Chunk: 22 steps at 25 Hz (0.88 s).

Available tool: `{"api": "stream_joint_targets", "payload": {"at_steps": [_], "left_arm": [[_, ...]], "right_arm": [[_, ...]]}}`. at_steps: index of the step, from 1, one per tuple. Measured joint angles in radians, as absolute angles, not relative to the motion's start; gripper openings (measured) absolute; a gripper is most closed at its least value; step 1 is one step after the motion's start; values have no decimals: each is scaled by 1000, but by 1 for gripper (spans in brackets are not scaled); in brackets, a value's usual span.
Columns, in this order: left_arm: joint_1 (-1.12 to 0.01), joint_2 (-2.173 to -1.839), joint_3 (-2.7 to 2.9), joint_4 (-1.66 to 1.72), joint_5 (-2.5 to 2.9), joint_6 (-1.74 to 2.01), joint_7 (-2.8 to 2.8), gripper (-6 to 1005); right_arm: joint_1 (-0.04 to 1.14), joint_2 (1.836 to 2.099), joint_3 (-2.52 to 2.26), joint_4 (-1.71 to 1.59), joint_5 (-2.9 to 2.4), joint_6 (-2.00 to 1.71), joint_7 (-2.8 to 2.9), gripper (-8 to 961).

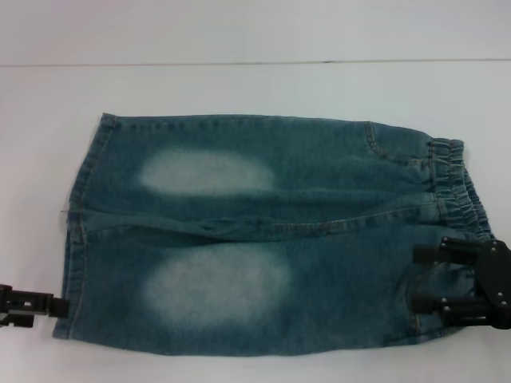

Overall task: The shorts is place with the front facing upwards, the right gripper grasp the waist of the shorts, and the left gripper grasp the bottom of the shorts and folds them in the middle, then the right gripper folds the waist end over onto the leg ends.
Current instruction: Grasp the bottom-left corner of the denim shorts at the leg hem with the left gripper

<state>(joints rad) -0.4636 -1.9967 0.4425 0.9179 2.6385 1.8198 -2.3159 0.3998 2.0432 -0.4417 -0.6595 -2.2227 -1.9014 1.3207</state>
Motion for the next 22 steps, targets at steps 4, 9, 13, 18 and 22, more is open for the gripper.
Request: {"api": "stream_joint_targets", "payload": {"at_steps": [4, 9, 13, 18, 22], "left_arm": [[-465, -2002, 464, 917, 2645, 1814, -2316, 872], [-474, -2011, 487, 917, 2646, 1820, -2317, 847], [-482, -2019, 509, 917, 2646, 1822, -2318, 826], [-488, -2028, 513, 918, 2646, 1818, -2320, 800], [-494, -2031, 515, 917, 2646, 1824, -2313, 780]], "right_arm": [[400, 2043, -441, -660, -2223, -1891, 1321, 883], [404, 2043, -441, -658, -2223, -1891, 1321, 883], [406, 2043, -442, -658, -2223, -1891, 1321, 883], [404, 2043, -442, -658, -2223, -1891, 1321, 883], [400, 2042, -442, -658, -2223, -1890, 1321, 883]]}}
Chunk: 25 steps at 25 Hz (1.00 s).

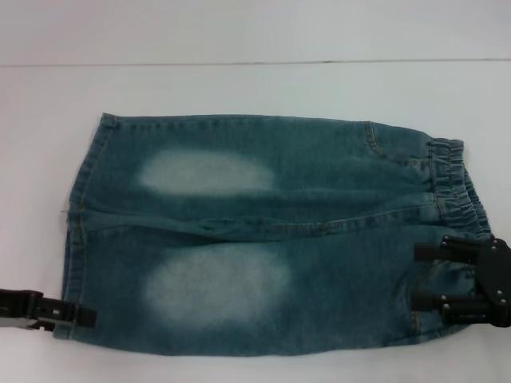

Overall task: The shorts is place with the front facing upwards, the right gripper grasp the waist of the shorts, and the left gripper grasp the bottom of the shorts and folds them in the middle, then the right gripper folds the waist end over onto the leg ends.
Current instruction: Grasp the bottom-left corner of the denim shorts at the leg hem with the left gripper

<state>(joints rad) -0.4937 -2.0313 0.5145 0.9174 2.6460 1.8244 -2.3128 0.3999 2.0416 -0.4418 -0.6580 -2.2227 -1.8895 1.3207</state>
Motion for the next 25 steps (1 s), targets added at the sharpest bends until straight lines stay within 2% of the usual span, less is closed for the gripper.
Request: {"api": "stream_joint_targets", "payload": {"at_steps": [6, 9, 19, 24, 25], "left_arm": [[-495, -2035, 526, 919, 2641, 1824, -2305, 749], [-495, -2036, 527, 920, 2641, 1825, -2304, 524], [-496, -2044, 527, 921, 2638, 1825, -2303, 278], [-497, -2046, 526, 923, 2636, 1820, -2303, 49], [-497, -2046, 526, 923, 2636, 1818, -2303, 42]], "right_arm": [[399, 2043, -442, -658, -2223, -1879, 1321, 883], [399, 2043, -442, -658, -2223, -1878, 1321, 883], [401, 2042, -430, -658, -2223, -1878, 1324, 883], [414, 2034, -401, -659, -2222, -1881, 1367, 883], [421, 2029, -395, -662, -2221, -1882, 1392, 883]]}}
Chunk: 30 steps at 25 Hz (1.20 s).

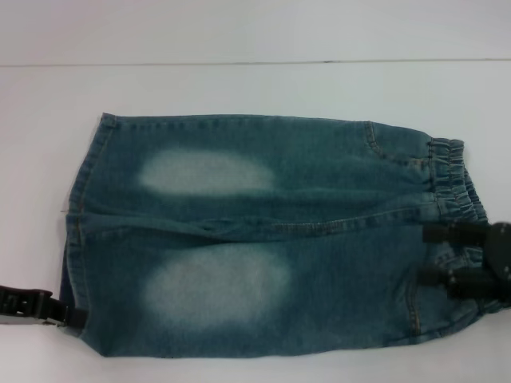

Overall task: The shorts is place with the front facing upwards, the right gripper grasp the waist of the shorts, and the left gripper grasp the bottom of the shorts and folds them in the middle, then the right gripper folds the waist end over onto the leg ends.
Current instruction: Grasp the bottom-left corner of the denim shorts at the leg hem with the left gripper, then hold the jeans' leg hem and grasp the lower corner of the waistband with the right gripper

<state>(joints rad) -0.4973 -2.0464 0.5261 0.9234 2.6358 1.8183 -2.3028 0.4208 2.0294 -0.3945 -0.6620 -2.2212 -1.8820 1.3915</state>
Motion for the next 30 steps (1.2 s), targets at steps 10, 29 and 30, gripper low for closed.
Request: {"api": "stream_joint_targets", "payload": {"at_steps": [10, 29, 30], "left_arm": [[-506, -2051, 510, 926, 2586, 1788, -2302, 7], [-544, -2042, 505, 917, 2529, 1774, -2304, 6], [-544, -2042, 505, 916, 2529, 1772, -2303, 6]], "right_arm": [[512, 1963, -402, -764, -2216, -1869, 1844, 883], [607, 1967, -719, -1075, -2673, -1914, 2012, 884], [608, 1968, -733, -1074, -2687, -1914, 2010, 884]]}}
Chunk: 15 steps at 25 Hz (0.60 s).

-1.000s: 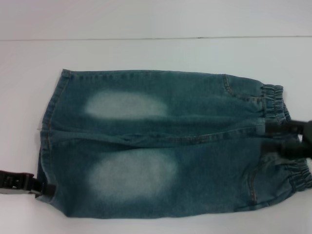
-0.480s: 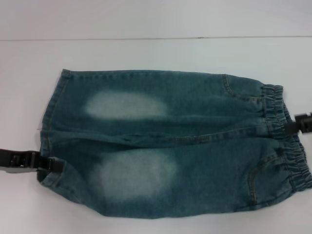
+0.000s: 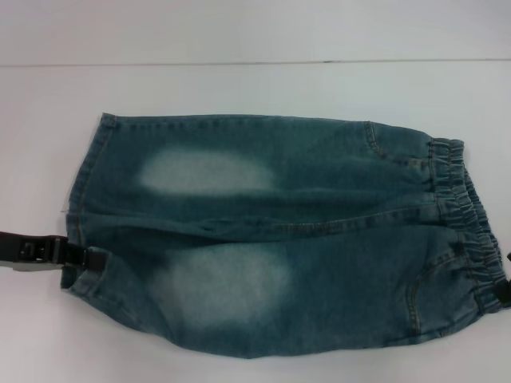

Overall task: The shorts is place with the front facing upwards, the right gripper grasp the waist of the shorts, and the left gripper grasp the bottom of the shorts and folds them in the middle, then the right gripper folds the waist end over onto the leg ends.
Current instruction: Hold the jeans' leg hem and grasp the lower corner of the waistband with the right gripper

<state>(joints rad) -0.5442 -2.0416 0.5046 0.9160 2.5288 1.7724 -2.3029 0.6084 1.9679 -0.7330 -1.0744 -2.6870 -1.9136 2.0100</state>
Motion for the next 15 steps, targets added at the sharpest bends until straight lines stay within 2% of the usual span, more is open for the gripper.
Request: {"api": "stream_joint_targets", "payload": {"at_steps": [15], "left_arm": [[-538, -2034, 505, 891, 2478, 1764, -2290, 7]], "right_arm": [[631, 1981, -814, -1052, -2817, -1884, 2016, 884]]}}
